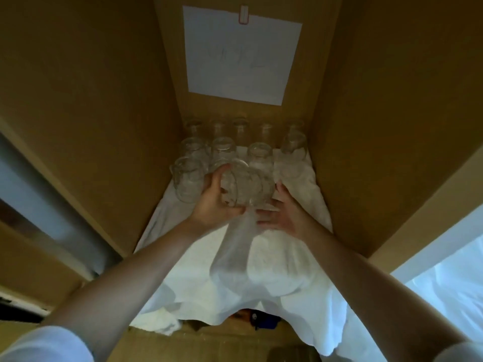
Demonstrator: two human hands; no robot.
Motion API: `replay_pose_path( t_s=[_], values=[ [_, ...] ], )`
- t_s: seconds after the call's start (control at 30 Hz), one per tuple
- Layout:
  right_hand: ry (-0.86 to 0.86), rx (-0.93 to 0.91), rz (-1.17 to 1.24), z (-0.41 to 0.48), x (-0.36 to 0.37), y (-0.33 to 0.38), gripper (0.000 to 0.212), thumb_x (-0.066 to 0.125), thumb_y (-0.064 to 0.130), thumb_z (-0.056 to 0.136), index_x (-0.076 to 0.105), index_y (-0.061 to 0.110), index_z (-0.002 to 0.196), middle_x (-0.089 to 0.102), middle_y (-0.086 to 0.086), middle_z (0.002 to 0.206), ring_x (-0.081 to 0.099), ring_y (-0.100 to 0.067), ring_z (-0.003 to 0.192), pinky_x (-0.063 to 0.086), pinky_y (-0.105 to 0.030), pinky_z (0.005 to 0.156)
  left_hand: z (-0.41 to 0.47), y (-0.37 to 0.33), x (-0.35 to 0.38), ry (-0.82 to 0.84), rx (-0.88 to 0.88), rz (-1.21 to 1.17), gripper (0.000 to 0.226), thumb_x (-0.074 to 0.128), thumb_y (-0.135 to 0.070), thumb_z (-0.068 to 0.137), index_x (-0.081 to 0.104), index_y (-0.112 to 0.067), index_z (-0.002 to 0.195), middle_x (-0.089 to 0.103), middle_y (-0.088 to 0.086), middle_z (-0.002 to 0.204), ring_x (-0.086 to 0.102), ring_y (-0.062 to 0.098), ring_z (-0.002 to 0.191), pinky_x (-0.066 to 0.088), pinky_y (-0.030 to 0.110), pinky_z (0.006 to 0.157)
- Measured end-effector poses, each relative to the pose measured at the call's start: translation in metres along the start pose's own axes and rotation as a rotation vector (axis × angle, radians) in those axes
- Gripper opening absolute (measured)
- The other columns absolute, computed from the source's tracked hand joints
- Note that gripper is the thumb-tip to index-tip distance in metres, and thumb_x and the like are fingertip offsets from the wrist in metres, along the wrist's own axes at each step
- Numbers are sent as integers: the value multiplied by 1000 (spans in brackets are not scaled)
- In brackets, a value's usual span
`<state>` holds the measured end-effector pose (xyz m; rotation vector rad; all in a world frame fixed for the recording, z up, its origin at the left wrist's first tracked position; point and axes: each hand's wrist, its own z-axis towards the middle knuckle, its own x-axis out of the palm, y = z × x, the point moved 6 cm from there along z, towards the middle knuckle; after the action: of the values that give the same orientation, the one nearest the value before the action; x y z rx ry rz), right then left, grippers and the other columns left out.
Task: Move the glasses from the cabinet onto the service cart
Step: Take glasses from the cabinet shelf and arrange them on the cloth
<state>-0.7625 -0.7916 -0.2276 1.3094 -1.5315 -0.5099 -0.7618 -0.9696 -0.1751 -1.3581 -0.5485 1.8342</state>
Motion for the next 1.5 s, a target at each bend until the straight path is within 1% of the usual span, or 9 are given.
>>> replay_pose_path(
  t_s=[0.13, 0.27, 0.37, 0.47, 0.57, 0.67, 1.17, 1.3, 1.5],
  values=[
    [-55, -61, 133, 10, 29, 14, 24, 60, 31, 91, 60, 14, 108, 67, -10, 102, 65, -26, 91, 58, -41, 62, -20, 7, 23, -52, 58, 6, 101, 82, -34, 58, 18, -28, 135, 28, 24, 137, 42, 30, 122, 45, 33, 97],
    [-362, -245, -268, 30, -2, 24, 65, 82, 27, 72, 46, 21, 126, 60, -4, 115, 64, -27, 100, 58, -41, 65, -20, 41, 27, 227, -80, 164, 98, 53, -66, 67, 17, -23, 148, 14, 10, 155, 16, 26, 144, 29, 38, 114],
    [-605, -487, -578, 31, -11, 41, 78, 87, 32, 63, 45, 18, 127, 54, 2, 120, 57, -14, 107, 50, -19, 86, -12, 45, 6, 8, -29, 343, 75, 53, -49, 84, 30, -11, 146, 20, 15, 155, 18, 32, 144, 27, 45, 114],
    [-719, -572, -665, 31, -6, 47, 83, 89, 32, 61, 45, 17, 131, 44, 1, 131, 47, -6, 107, 35, 2, 79, 10, 43, -1, -15, -20, 506, 75, 58, -34, 89, 19, -12, 150, 11, 14, 158, 5, 32, 146, 9, 42, 120],
    [-781, -516, -816, 36, 0, 38, 85, 86, 42, 61, 41, 28, 132, 37, 4, 139, 49, -14, 115, 46, -24, 89, 37, 41, 0, 79, -10, 719, 86, 59, -42, 89, 5, -23, 152, -4, 10, 160, -6, 34, 146, -2, 45, 117],
    [-833, -497, -1027, 40, 11, 28, 86, 81, 50, 63, 38, 29, 135, 32, 2, 144, 51, -27, 115, 53, -42, 82, 60, 44, 10, 235, 22, 839, 90, 59, -52, 85, 0, -32, 152, -11, 5, 160, -10, 36, 145, -3, 50, 116],
    [-902, -493, -1231, 55, 38, 16, 85, 73, 52, 73, 36, 19, 141, 26, -14, 150, 42, -38, 122, 50, -46, 78, 69, 64, 27, 256, 84, 804, 90, 63, -42, 86, 4, -25, 152, 2, 14, 159, -3, 36, 146, 1, 40, 120],
    [-907, -516, -1284, 56, 38, 16, 85, 72, 55, 73, 20, 24, 134, 29, -19, 148, 44, -40, 120, 51, -46, 76, 69, 69, 33, 264, 77, 785, 93, 63, -42, 86, 2, -23, 153, -4, 20, 157, -6, 39, 145, 3, 42, 119],
    [-706, -449, -1262, 50, 37, 18, 90, 53, 65, 77, 25, 19, 148, 16, -18, 153, 32, -42, 131, 42, -51, 100, 68, 56, 22, 378, 33, 856, 105, 56, -58, 85, -20, -22, 149, -26, 20, 153, -16, 40, 143, -1, 49, 116]
  ],
)
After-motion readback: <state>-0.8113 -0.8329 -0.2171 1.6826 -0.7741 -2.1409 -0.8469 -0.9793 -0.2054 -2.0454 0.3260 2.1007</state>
